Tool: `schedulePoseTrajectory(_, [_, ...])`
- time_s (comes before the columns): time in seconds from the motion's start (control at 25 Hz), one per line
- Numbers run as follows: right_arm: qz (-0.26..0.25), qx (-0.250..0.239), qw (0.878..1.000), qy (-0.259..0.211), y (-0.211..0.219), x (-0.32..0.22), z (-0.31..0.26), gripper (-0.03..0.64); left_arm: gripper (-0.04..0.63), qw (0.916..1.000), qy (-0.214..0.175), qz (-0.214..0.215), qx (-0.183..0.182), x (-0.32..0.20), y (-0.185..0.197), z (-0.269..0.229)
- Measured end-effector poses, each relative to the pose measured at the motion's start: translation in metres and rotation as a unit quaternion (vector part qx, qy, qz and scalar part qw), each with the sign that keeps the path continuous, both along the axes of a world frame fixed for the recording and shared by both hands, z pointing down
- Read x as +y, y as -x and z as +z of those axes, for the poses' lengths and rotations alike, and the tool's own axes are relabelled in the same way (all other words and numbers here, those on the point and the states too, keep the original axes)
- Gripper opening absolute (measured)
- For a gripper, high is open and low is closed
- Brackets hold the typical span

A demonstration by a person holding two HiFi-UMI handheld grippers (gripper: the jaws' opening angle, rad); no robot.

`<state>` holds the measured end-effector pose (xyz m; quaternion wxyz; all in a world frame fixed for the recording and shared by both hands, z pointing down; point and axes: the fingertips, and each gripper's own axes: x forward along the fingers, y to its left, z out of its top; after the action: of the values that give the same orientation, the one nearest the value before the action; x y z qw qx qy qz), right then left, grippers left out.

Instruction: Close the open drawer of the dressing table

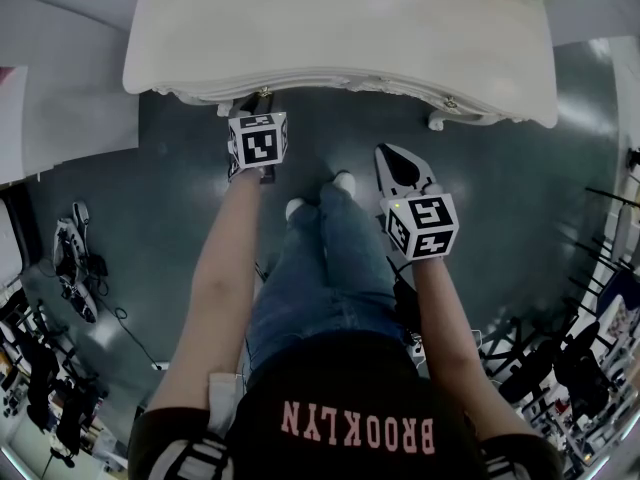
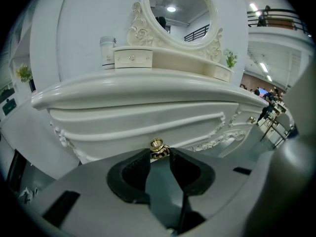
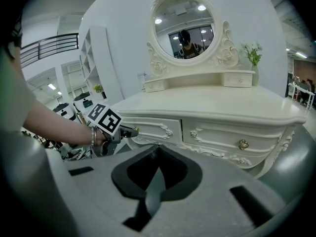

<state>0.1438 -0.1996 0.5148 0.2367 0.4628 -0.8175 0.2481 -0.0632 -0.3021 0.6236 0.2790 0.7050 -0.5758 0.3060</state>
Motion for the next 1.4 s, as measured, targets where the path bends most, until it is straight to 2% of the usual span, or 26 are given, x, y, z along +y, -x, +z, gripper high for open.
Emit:
schedulePoseTrajectory(0.68, [0.003, -0.001, 1.0, 0.011, -0.009, -0.004, 0.008, -0.005, 0.117, 1.0, 0.005, 0.003, -0.007, -0.018, -0.001, 0.0])
schedulePoseTrajectory(0.96, [0.004, 0.001, 1.0, 0.01, -0.009, 0.0, 0.005, -0.004, 0.118, 0.9998, 0.005, 0.005, -0.021, -0.022, 0.002, 0.003])
schedulePoseTrajectory(1.2, [0.002, 0.003, 1.0, 0.013, -0.003, 0.011, 0.004, -0.003, 0.12, 0.9995, 0.019, -0.003, -0.026, -0.021, 0.004, 0.001])
schedulePoseTrajectory(1.4, [-0.009, 0.004, 1.0, 0.009, 0.005, 0.019, 0.0, -0.003, 0.12, 0.9986, 0.016, 0.016, -0.047, -0.021, -0.001, -0.002])
